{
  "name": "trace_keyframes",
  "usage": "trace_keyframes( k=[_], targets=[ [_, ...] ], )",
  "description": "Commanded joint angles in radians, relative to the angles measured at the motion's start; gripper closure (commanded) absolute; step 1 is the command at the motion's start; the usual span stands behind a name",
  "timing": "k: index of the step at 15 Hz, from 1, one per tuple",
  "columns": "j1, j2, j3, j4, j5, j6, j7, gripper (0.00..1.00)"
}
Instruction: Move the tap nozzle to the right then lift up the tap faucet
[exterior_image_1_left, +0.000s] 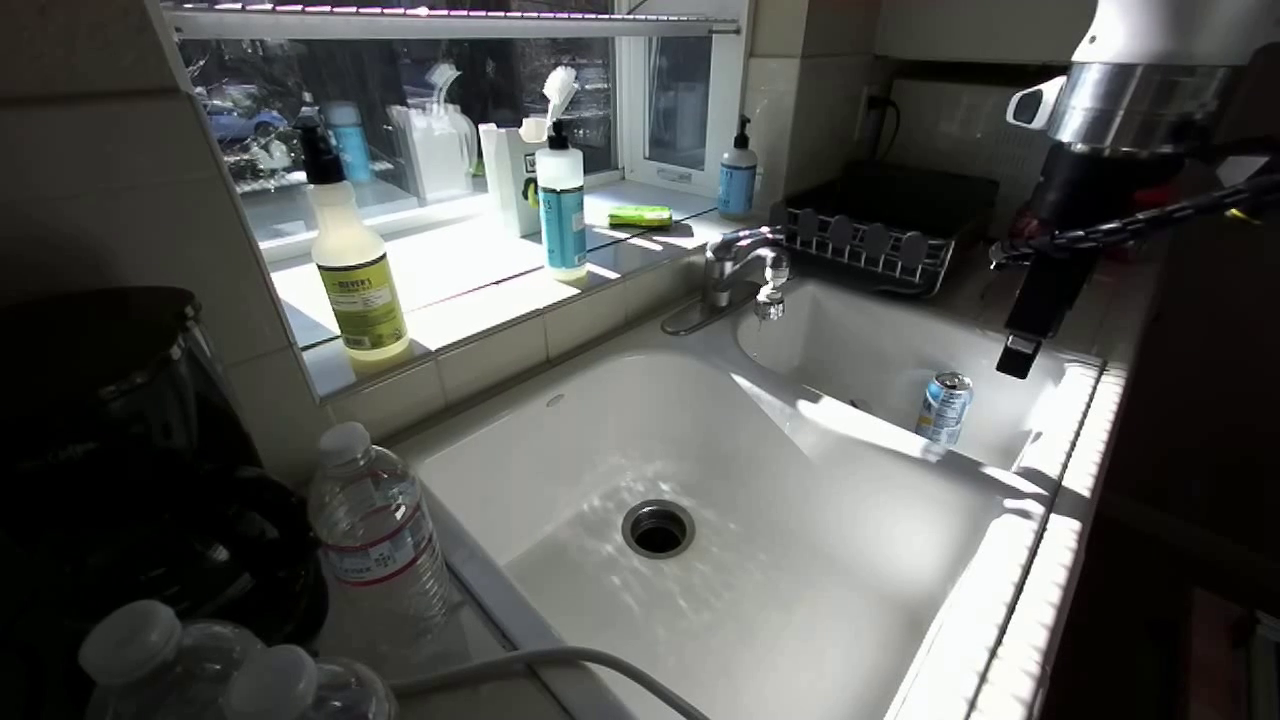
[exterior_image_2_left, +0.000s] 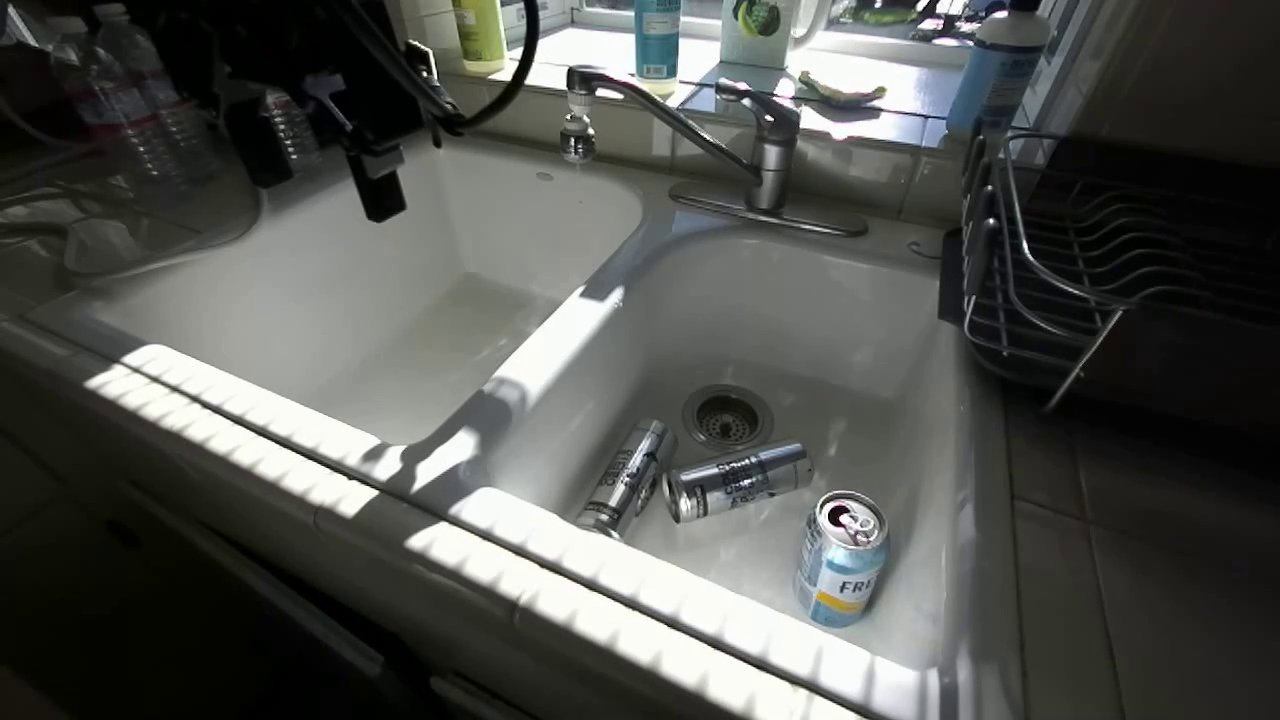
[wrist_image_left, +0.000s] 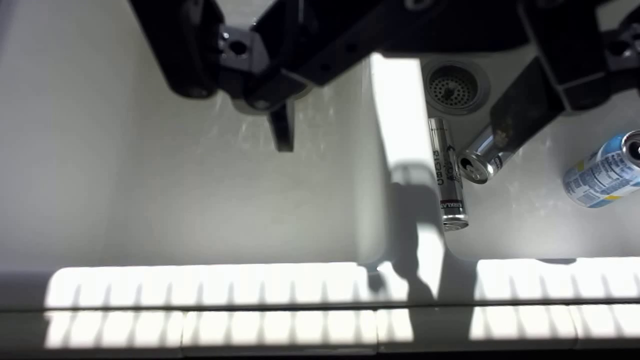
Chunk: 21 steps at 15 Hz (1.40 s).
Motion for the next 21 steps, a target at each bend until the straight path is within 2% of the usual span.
trace_keyframes(
  k=[1,4,8,10,17,18,21],
  targets=[
    [-0.001,0.0,0.001,0.002,0.001,-0.002,0.0,0.0],
    [-0.041,0.057,-0.014,0.017,-0.023,0.103,0.03,0.0],
    [-0.078,0.151,-0.024,0.053,-0.05,0.374,0.039,0.0],
    [-0.078,0.199,-0.014,0.088,-0.042,0.465,0.055,0.0],
    [-0.08,0.345,0.039,0.268,-0.075,0.512,0.186,0.0],
    [-0.072,0.286,0.02,0.208,-0.056,0.501,0.148,0.0],
    [-0.069,0.329,0.026,0.258,-0.058,0.501,0.161,0.0]
  ],
)
